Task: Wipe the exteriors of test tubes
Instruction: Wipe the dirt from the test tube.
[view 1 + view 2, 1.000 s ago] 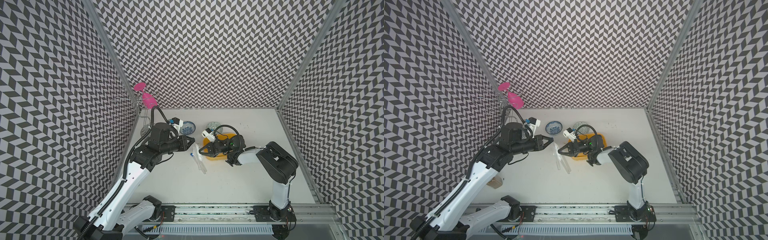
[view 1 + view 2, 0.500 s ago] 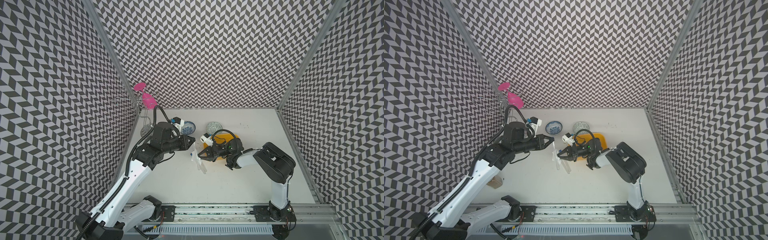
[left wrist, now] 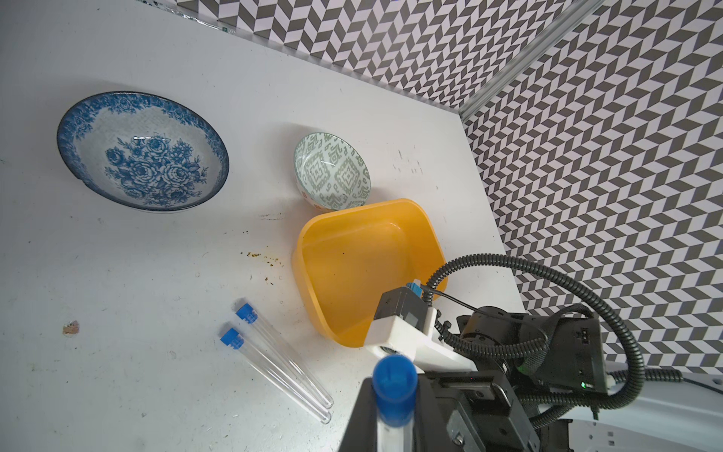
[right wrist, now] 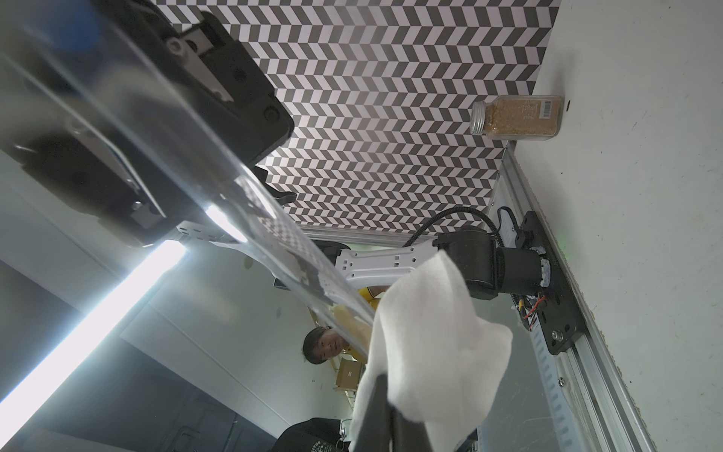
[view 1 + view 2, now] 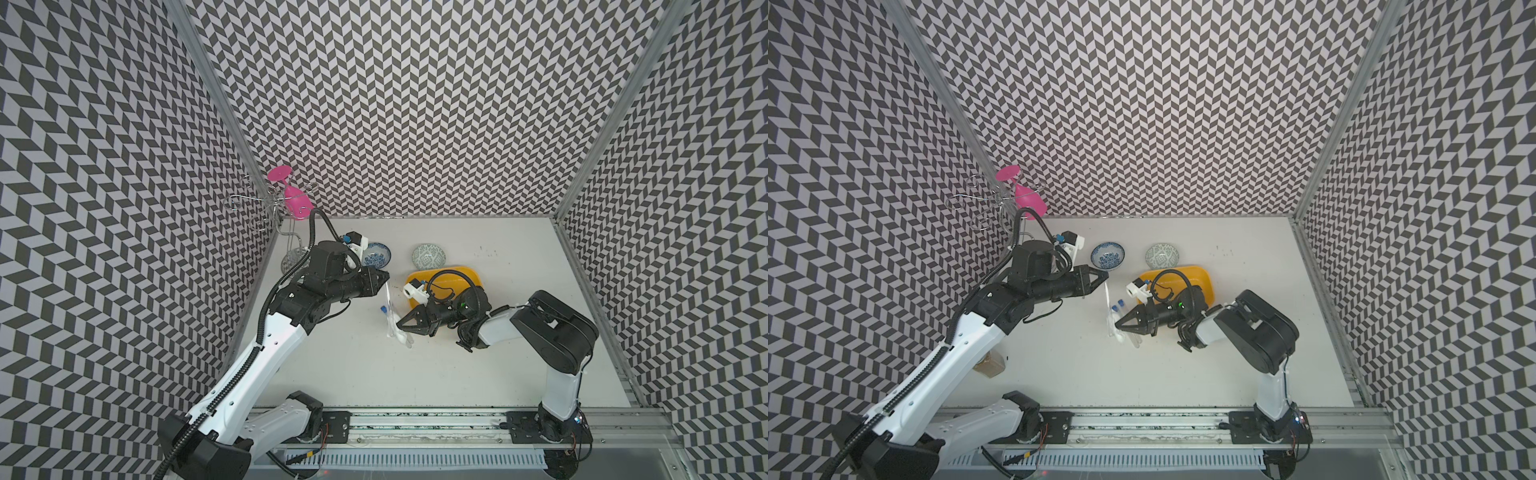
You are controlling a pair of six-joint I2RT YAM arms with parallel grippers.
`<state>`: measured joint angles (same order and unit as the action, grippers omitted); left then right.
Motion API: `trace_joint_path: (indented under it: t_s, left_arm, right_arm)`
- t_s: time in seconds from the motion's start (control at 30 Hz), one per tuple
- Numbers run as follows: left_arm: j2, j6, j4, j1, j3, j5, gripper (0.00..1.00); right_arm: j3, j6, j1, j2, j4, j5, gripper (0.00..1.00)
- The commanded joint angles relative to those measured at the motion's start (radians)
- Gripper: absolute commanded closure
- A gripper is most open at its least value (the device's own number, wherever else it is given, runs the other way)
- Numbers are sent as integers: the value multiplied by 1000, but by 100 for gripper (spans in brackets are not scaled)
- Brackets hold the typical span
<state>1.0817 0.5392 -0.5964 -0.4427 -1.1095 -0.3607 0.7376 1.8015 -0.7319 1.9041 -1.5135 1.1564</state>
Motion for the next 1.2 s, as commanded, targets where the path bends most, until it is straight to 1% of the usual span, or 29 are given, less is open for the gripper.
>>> trace_joint_path:
  t_s: [0.0,0.2,0.43,0.63,0.87,1.03,1.17]
  left_arm:
    - [-36,15,23,2,-1,-6,88]
    - [-65,29,3,2,5,-3,88]
    - [-81,35,-6,-3,14,-5,88]
    - [-85,29,-14,-2,17,8,88]
    - [-65,34,14,2,37,27,88]
    - [-16,35,53,1,23,46,88]
    - [32,31,91,2,9,59,88]
  right_arm:
    - [66,26,4,28,-369,-3,100]
    - [188,60,39,89,-366,17,100]
    - [346,78,68,146,-321,44,100]
    - [375,93,94,145,-320,40,100]
    - [306,126,92,99,-371,35,100]
    - [174,98,91,12,-370,33,100]
    - [30,67,92,-75,-371,34,100]
